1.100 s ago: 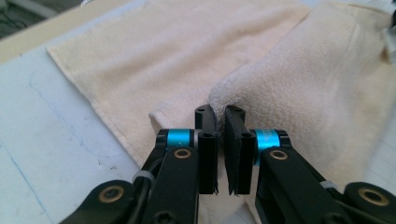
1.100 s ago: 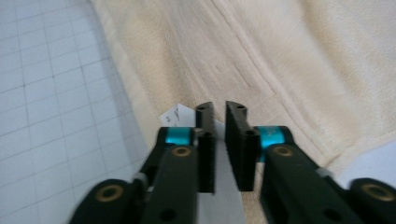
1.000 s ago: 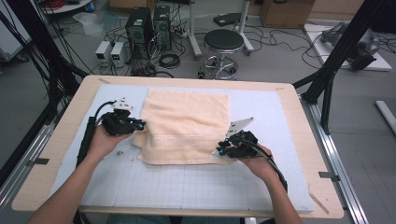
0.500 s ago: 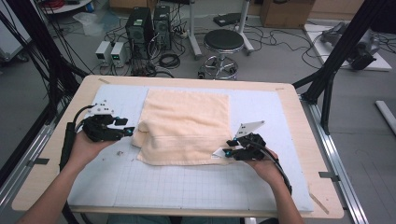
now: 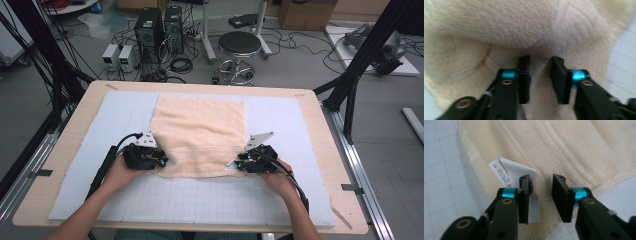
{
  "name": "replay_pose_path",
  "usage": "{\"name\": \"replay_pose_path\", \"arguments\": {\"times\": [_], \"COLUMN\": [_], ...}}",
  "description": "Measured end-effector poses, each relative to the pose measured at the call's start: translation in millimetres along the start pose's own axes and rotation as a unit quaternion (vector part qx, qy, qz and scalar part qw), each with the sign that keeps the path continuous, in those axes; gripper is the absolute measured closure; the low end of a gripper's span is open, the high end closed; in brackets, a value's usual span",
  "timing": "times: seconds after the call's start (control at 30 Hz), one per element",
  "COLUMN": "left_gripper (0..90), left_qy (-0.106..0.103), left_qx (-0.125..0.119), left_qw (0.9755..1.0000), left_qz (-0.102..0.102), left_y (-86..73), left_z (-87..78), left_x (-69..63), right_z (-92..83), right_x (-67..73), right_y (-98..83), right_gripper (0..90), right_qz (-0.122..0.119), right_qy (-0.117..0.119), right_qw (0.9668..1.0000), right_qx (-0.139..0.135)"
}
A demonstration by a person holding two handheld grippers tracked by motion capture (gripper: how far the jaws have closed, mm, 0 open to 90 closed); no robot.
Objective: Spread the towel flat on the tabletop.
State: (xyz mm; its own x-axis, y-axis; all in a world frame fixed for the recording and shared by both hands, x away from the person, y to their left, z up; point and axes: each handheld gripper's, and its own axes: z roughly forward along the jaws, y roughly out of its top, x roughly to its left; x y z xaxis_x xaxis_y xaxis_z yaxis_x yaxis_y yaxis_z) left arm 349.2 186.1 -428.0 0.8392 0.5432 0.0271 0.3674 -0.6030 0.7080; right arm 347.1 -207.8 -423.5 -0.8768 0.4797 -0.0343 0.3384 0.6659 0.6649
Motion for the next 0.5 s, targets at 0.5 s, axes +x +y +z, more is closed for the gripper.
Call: {"name": "replay_pose_path", "arguments": {"times": [0.5], "left_gripper": [86.3], "left_qy": [0.002], "left_qx": [-0.036], "left_qw": [0.9993], "left_qz": [0.004], "left_y": [1.0], "left_z": [-60.3], "left_x": [-12.8], "right_z": [-39.4], "right_x": [14.8], "right_y": [6.4], "right_gripper": [84.5], "right_qz": [-0.009], "right_qy": [0.020], "right_qw": [0.9987], "right_qx": [-0.046]}}
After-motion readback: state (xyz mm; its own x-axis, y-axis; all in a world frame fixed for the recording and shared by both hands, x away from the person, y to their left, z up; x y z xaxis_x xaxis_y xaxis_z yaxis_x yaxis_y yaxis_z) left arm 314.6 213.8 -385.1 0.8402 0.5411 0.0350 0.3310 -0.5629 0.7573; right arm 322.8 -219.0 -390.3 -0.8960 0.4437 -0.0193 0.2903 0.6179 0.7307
